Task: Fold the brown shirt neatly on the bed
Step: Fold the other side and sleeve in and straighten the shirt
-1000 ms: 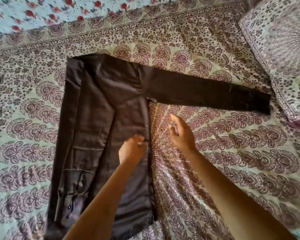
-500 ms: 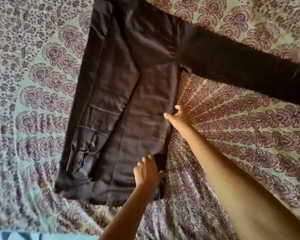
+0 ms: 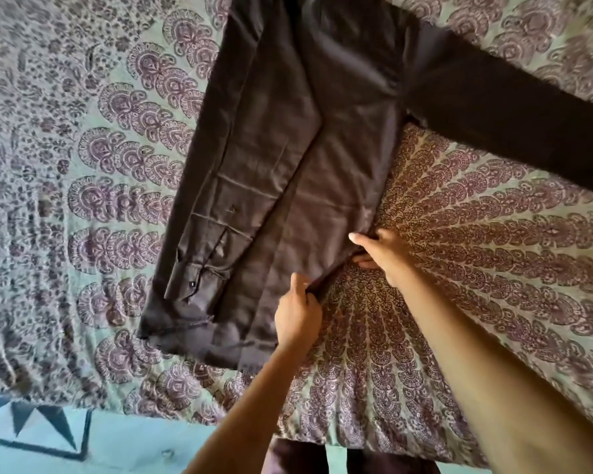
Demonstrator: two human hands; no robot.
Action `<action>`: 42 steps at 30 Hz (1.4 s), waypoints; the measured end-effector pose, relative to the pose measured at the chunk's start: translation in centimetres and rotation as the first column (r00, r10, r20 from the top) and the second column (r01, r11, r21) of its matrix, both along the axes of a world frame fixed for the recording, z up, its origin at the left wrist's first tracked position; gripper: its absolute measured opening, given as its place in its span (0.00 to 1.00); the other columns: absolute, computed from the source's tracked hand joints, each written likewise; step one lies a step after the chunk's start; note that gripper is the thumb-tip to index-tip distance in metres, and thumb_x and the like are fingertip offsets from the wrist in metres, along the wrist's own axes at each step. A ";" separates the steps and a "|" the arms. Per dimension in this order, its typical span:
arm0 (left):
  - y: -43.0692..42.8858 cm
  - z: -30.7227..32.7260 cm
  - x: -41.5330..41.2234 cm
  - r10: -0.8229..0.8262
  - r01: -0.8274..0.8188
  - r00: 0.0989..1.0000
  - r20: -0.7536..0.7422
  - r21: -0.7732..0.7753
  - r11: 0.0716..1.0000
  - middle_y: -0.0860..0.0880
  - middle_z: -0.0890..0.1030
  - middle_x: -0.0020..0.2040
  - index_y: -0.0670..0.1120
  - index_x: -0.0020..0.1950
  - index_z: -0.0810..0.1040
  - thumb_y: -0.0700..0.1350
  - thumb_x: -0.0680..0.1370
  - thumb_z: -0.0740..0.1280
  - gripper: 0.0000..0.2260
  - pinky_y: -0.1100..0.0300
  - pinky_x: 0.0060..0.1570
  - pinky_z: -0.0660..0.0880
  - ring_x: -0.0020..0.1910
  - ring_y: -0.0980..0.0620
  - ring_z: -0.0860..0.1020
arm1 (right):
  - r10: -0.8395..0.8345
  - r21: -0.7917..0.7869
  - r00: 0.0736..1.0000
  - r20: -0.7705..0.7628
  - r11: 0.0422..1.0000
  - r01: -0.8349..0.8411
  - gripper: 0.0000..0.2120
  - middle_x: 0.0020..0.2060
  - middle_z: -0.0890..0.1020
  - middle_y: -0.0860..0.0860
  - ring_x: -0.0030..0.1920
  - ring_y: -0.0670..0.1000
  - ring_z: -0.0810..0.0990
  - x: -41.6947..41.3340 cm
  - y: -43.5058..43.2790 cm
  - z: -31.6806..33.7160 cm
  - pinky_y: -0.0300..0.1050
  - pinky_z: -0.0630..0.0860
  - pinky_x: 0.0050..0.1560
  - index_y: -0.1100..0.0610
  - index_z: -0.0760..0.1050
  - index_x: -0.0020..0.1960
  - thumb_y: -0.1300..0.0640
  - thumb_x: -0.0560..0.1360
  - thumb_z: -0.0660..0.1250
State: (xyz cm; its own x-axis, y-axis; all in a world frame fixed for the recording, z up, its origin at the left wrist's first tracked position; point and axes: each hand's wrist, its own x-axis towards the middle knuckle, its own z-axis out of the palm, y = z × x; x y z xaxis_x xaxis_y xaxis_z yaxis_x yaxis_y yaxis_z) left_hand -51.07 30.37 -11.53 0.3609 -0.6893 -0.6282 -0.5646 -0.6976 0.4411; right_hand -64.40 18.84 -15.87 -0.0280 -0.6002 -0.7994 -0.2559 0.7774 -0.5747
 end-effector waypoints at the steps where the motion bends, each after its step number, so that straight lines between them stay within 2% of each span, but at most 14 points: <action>1: -0.1 0.3 0.3 -0.061 0.062 0.998 0.023 -0.041 0.997 0.44 0.81 0.46 0.47 0.54 0.66 0.49 0.78 0.58 0.08 0.52 0.40 0.73 0.45 0.41 0.80 | -0.018 -0.019 1.000 -0.012 1.000 0.018 0.05 0.40 0.81 0.55 0.24 0.43 0.79 0.4 -0.1 0.0 0.34 0.74 0.22 0.57 0.74 0.42 0.57 0.72 0.69; 3: -0.2 1.0 1.1 -0.265 0.272 0.959 0.097 -0.065 0.960 0.48 0.80 0.48 0.47 0.56 0.64 0.58 0.77 0.60 0.16 0.53 0.40 0.73 0.44 0.44 0.80 | -0.035 -0.083 0.999 -0.041 0.996 0.031 0.06 0.41 0.79 0.54 0.31 0.45 0.79 1.5 -0.5 0.7 0.32 0.74 0.23 0.60 0.74 0.48 0.60 0.73 0.68; 5: -0.3 1.4 2.3 -0.375 0.386 0.915 0.151 -0.056 0.921 0.48 0.78 0.49 0.46 0.56 0.64 0.52 0.76 0.62 0.14 0.52 0.39 0.74 0.45 0.43 0.80 | -0.091 -0.127 0.994 -0.057 0.988 0.083 0.11 0.44 0.77 0.53 0.39 0.49 0.77 2.6 -1.4 1.2 0.30 0.74 0.25 0.61 0.73 0.54 0.62 0.73 0.67; 7: -0.2 1.7 3.9 -0.317 0.333 0.938 0.143 -0.105 0.937 0.46 0.79 0.47 0.46 0.50 0.67 0.47 0.76 0.62 0.07 0.53 0.38 0.72 0.45 0.42 0.79 | -0.167 -0.171 0.983 -0.076 0.973 0.152 0.15 0.48 0.77 0.54 0.44 0.51 0.76 3.6 -3.0 1.6 0.27 0.72 0.25 0.63 0.71 0.58 0.64 0.72 0.66; 10: 0.0 2.6 7.3 -0.206 0.231 0.966 0.153 -0.172 0.957 0.46 0.80 0.42 0.47 0.47 0.70 0.50 0.77 0.63 0.08 0.57 0.33 0.67 0.41 0.43 0.79 | -0.221 -0.232 0.969 -0.107 0.954 0.192 0.20 0.54 0.76 0.52 0.50 0.52 0.76 5.2 -6.0 1.6 0.26 0.73 0.36 0.64 0.69 0.63 0.63 0.71 0.66; 12: 0.0 2.7 9.8 -0.153 0.182 0.973 0.175 -0.159 0.970 0.45 0.81 0.41 0.47 0.52 0.74 0.52 0.77 0.65 0.10 0.58 0.34 0.67 0.41 0.43 0.79 | -0.167 -0.295 0.970 -0.178 0.949 0.109 0.21 0.57 0.75 0.53 0.55 0.52 0.75 6.5 -8.3 2.0 0.26 0.73 0.43 0.63 0.68 0.65 0.63 0.72 0.64; 15: 0.2 1.8 13.1 -0.129 0.138 0.984 0.125 -0.062 0.989 0.45 0.82 0.45 0.48 0.57 0.76 0.52 0.76 0.65 0.13 0.55 0.40 0.74 0.45 0.43 0.80 | -0.023 -0.335 0.939 -0.344 0.937 -0.100 0.24 0.65 0.72 0.57 0.64 0.55 0.71 9.5 -10.7 2.9 0.41 0.67 0.62 0.62 0.65 0.68 0.61 0.73 0.62; 20: 0.9 0.5 16.7 0.024 -0.023 0.996 0.083 -0.007 1.000 0.43 0.82 0.51 0.47 0.60 0.77 0.50 0.75 0.67 0.15 0.50 0.50 0.76 0.52 0.42 0.79 | 0.096 -0.429 0.946 -0.310 0.873 -0.230 0.30 0.70 0.65 0.58 0.70 0.55 0.65 15.5 -11.1 2.8 0.44 0.60 0.69 0.62 0.58 0.73 0.60 0.73 0.63; 24: 1.9 -0.3 19.1 0.168 -0.170 0.979 0.115 0.007 0.985 0.42 0.82 0.49 0.44 0.55 0.77 0.47 0.75 0.67 0.12 0.50 0.49 0.76 0.52 0.40 0.79 | 0.212 -0.381 0.975 -0.071 0.897 -0.223 0.35 0.71 0.64 0.56 0.68 0.54 0.67 18.7 -10.4 2.8 0.51 0.68 0.68 0.58 0.54 0.74 0.54 0.72 0.66; 28: 2.3 -0.9 20.6 0.179 -0.189 0.977 0.111 0.081 0.979 0.40 0.81 0.52 0.42 0.58 0.75 0.45 0.75 0.67 0.13 0.50 0.51 0.75 0.54 0.39 0.78 | 0.368 -0.268 0.929 -0.036 0.892 -0.364 0.45 0.70 0.67 0.54 0.66 0.54 0.71 19.5 -10.2 2.0 0.55 0.69 0.66 0.52 0.53 0.75 0.42 0.63 0.66; 30: 2.4 -1.2 21.3 0.186 -0.194 0.977 0.102 0.078 0.978 0.41 0.81 0.52 0.43 0.59 0.74 0.46 0.75 0.67 0.15 0.49 0.51 0.75 0.54 0.40 0.78 | 0.351 -0.261 0.935 -0.045 0.900 -0.350 0.42 0.67 0.70 0.53 0.63 0.52 0.73 19.3 -10.1 1.7 0.52 0.71 0.64 0.50 0.55 0.74 0.43 0.65 0.67; 34: 2.5 -1.0 22.0 0.129 -0.142 0.986 0.107 0.118 0.983 0.42 0.81 0.52 0.45 0.59 0.76 0.50 0.77 0.64 0.14 0.49 0.52 0.75 0.54 0.40 0.78 | 0.208 -0.275 0.975 0.074 0.944 -0.181 0.31 0.54 0.75 0.47 0.51 0.49 0.77 19.6 -11.2 1.4 0.39 0.74 0.44 0.54 0.56 0.74 0.51 0.76 0.64; 39: 2.0 -1.3 23.1 -0.063 0.046 0.998 0.029 0.385 0.922 0.41 0.80 0.54 0.43 0.60 0.75 0.52 0.75 0.67 0.19 0.48 0.54 0.76 0.53 0.40 0.78 | 0.304 -0.227 0.946 0.111 0.935 -0.274 0.30 0.60 0.74 0.49 0.54 0.50 0.77 21.4 -11.2 2.3 0.41 0.74 0.47 0.53 0.56 0.74 0.51 0.76 0.63; 42: 1.5 -1.2 23.3 -0.052 0.016 0.994 0.097 0.340 0.940 0.41 0.80 0.53 0.44 0.62 0.74 0.49 0.74 0.68 0.18 0.47 0.53 0.77 0.52 0.40 0.79 | 0.354 -0.268 0.935 0.000 0.901 -0.341 0.26 0.59 0.77 0.51 0.53 0.49 0.76 20.8 -9.6 1.5 0.46 0.73 0.58 0.55 0.62 0.71 0.53 0.76 0.64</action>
State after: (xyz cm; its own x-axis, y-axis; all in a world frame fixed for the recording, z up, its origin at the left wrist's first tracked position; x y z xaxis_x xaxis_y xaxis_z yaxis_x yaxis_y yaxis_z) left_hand -27.73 31.92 -12.72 0.4162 -0.4553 -0.7871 -0.6202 -0.7752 0.1204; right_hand -43.60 9.24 -14.41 0.2545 -0.7510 -0.6093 -0.4498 0.4658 -0.7620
